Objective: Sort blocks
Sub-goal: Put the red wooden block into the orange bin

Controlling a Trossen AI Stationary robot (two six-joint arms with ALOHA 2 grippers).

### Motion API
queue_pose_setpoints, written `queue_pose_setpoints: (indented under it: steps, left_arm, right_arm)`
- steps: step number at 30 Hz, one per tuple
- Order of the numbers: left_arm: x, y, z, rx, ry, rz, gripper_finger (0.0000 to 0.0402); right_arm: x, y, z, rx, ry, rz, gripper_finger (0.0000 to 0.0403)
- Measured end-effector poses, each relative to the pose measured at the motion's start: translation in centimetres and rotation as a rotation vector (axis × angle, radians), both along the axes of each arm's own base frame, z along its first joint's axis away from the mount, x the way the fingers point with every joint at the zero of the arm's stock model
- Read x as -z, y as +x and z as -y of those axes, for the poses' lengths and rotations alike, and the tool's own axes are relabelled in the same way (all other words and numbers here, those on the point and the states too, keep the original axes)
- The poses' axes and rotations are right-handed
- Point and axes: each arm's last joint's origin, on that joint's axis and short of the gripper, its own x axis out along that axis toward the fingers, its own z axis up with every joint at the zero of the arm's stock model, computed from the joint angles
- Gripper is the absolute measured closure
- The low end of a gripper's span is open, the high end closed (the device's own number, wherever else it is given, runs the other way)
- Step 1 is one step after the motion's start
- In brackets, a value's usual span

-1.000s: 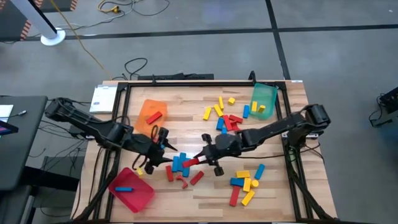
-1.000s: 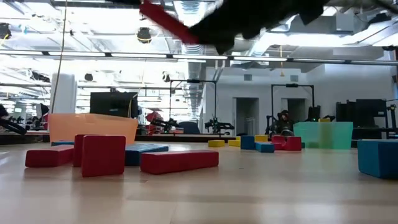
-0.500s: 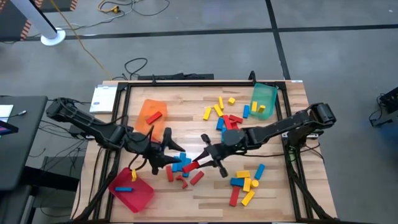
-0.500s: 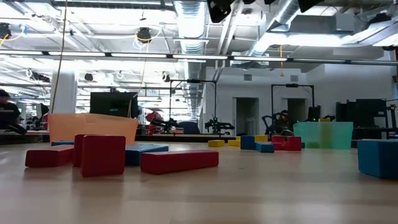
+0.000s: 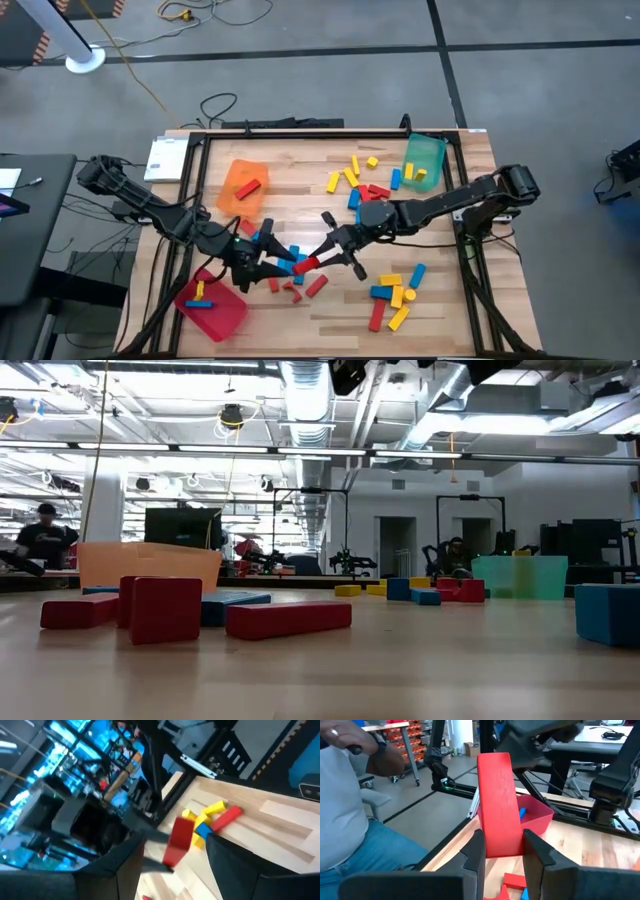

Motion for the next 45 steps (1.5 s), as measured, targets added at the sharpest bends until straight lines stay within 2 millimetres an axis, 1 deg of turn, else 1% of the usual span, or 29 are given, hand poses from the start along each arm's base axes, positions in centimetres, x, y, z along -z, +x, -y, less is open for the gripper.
queue_pose_setpoints:
  steps: [12, 17, 21, 24, 26, 33, 35, 38, 45]
  left_arm:
    - [-0.4, 0.3, -0.2, -0.009, -0.027, 0.042, 0.0194]
    - [0.7, 1.5, -0.3, -0.004, -0.019, 0.007, 0.0194]
    - [1.8, 2.6, 0.1, -0.004, -0.007, -0.012, 0.0194]
    - [1.7, 2.9, 0.2, -0.001, 0.001, 0.018, 0.0195]
    - [1.6, 2.8, 0.2, 0.002, 0.006, 0.023, 0.0204]
    - [1.7, 2.7, 0.4, 0.032, 0.005, 0.016, 0.0263]
    - [1.7, 2.7, 0.6, 0.050, 0.000, 0.015, 0.0274]
    - [1.7, 2.6, 0.7, 0.057, -0.001, 0.016, 0.0282]
    - [1.3, 2.3, 0.7, 0.085, -0.019, 0.024, 0.0283]
  right_arm:
    - [-0.4, 0.0, 0.0, -0.036, 0.029, 0.025, 0.0308]
    - [-0.4, 0.0, 0.0, -0.035, 0.029, 0.025, 0.0308]
    - [-0.3, 0.0, 0.0, -0.035, 0.029, 0.023, 0.0308]
    - [-0.3, 0.0, 0.0, -0.035, 0.029, 0.020, 0.0308]
    - [-0.3, 0.0, 0.0, -0.035, 0.029, 0.017, 0.0308]
    - [-0.2, 0.0, 0.0, -0.036, 0.025, 0.013, 0.0308]
    - [-0.2, 0.0, 0.1, -0.037, 0.025, 0.013, 0.0308]
    - [-0.2, 0.0, 0.1, -0.038, 0.023, 0.012, 0.0308]
    - [-0.2, 0.0, 0.2, -0.034, 0.022, 0.008, 0.0308]
